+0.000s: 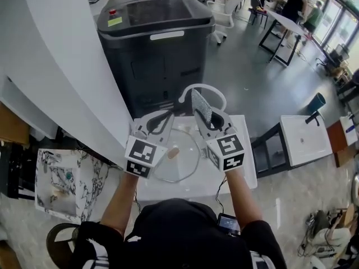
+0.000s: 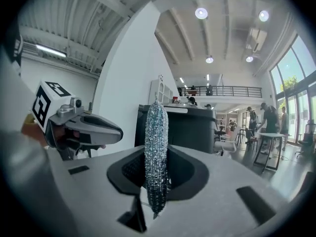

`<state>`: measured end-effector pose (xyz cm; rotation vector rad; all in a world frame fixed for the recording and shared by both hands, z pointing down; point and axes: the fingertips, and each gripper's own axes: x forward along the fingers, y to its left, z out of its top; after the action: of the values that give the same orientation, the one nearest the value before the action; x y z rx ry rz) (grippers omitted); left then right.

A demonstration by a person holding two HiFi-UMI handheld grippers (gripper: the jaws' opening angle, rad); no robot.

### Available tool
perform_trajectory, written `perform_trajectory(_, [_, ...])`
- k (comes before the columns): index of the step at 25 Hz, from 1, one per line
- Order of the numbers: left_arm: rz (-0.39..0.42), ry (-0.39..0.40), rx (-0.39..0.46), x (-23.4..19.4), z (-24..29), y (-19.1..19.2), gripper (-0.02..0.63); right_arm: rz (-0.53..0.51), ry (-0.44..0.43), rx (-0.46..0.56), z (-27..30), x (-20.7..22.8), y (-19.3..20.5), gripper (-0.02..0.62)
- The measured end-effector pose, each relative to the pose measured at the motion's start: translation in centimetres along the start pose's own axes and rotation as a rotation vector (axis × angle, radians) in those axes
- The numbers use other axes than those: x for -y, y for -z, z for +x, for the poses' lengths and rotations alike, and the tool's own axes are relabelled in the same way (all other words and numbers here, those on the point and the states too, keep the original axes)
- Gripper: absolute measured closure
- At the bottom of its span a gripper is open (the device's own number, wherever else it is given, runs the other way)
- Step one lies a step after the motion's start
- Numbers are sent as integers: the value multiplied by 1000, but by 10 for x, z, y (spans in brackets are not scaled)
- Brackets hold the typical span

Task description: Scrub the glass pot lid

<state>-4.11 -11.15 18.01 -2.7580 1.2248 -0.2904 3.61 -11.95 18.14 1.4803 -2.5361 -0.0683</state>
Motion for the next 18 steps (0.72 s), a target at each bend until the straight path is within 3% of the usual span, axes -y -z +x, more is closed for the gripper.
perform_trajectory(18, [25,-52,88,-9,-11,-36,594,-8,8,37,-4,-5,-17,528])
